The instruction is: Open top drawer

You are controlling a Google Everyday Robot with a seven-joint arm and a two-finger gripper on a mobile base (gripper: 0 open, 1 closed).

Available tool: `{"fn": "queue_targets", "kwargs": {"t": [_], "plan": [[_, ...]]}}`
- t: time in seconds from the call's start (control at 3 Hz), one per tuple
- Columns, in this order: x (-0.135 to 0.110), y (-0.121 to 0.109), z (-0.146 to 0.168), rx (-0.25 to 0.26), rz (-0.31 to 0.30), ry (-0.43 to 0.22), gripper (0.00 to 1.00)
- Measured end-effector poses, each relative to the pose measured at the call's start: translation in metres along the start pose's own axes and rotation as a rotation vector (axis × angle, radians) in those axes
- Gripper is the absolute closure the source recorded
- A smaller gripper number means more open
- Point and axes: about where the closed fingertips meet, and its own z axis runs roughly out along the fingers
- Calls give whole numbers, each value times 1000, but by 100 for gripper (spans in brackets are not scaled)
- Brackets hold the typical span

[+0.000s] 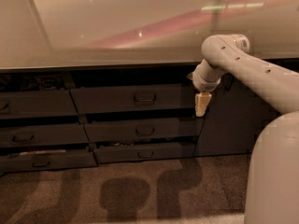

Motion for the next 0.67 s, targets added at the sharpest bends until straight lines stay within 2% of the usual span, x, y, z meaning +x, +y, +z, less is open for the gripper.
{"fn": "queue_targets", "kwargs": {"t": [0.33, 0.67], "plan": [[1, 1, 3, -4, 3, 7, 0], [21, 6, 22, -45, 49, 3, 0]]}}
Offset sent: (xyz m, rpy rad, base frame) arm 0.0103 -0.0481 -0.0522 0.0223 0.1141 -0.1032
